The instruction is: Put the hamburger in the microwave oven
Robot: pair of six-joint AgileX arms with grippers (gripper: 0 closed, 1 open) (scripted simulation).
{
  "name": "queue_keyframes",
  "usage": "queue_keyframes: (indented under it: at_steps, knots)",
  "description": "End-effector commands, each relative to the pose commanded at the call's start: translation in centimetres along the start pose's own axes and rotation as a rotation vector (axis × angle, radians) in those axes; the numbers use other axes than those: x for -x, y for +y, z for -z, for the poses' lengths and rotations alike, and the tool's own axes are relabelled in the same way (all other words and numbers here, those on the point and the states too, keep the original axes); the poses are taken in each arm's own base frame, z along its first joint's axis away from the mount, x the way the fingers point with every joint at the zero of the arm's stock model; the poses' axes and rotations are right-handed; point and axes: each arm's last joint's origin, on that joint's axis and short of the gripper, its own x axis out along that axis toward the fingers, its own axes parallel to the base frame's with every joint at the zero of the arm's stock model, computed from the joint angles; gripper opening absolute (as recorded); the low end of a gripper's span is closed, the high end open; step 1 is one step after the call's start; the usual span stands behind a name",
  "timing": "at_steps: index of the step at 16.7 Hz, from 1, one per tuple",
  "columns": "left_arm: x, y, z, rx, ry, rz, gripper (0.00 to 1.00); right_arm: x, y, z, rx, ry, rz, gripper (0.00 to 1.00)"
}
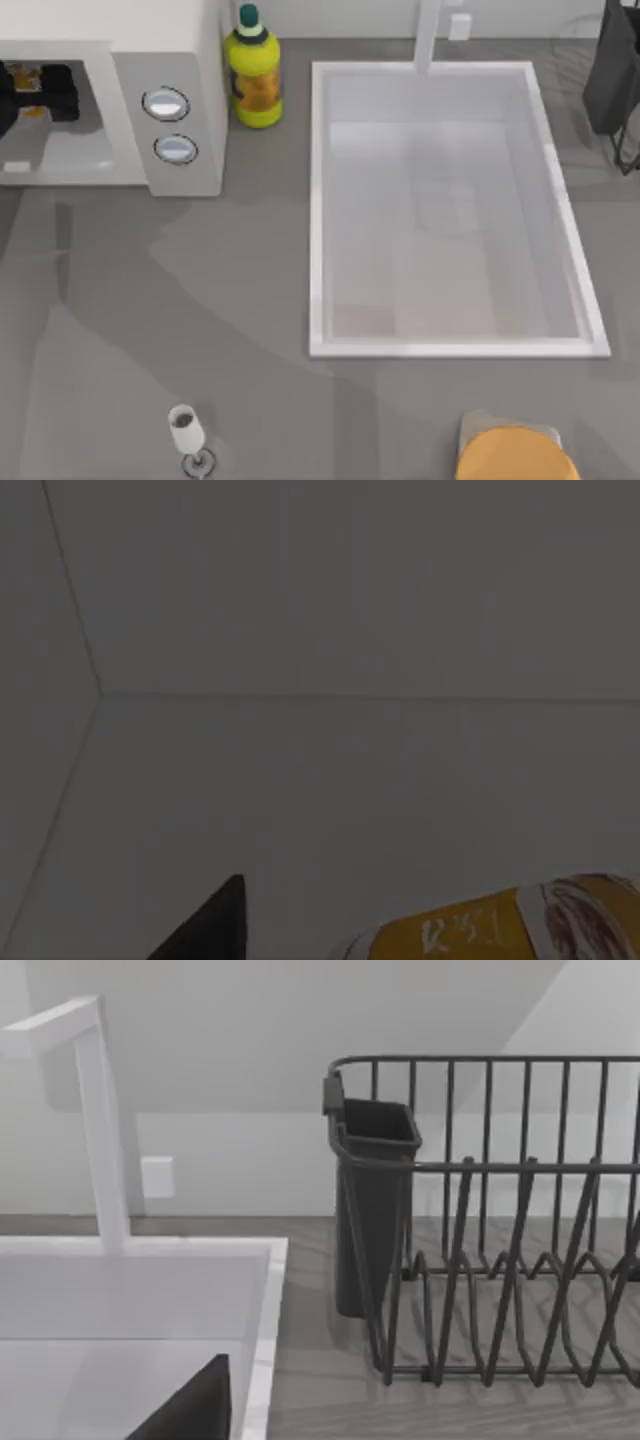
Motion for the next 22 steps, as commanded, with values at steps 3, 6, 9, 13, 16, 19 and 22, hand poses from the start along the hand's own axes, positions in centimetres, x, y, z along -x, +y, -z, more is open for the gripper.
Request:
queue_keyframes:
  at_steps: [3, 6, 9, 13, 16, 19, 22]
  knots:
    - [0.0, 0.0, 0.0, 0.000, 0.000, 0.000, 1.00, 0.0, 0.0, 0.0, 0.000, 0.000, 0.000, 1.00]
    - [5.0, 0.9, -0.3, 0.006, -0.002, -0.022, 1.00, 0.0, 0.0, 0.0, 0.000, 0.000, 0.000, 1.00]
    - [6.7, 1.4, -0.4, 0.000, -0.031, -0.025, 1.00, 0.0, 0.0, 0.0, 0.000, 0.000, 0.000, 1.00]
    - [10.7, 1.6, 1.3, 0.004, -0.015, -0.023, 1.00, 0.0, 0.0, 0.0, 0.000, 0.000, 0.000, 1.00]
    - [13.2, 1.6, 2.5, 0.006, -0.006, -0.023, 1.00, 0.0, 0.0, 0.0, 0.000, 0.000, 0.000, 1.00]
    - [16.0, 1.5, 4.2, 0.010, 0.023, -0.021, 1.00, 0.0, 0.0, 0.0, 0.000, 0.000, 0.000, 1.00]
    - [19.9, 1.0, 5.6, 0.011, 0.027, -0.020, 1.00, 0.0, 0.0, 0.0, 0.000, 0.000, 0.000, 1.00]
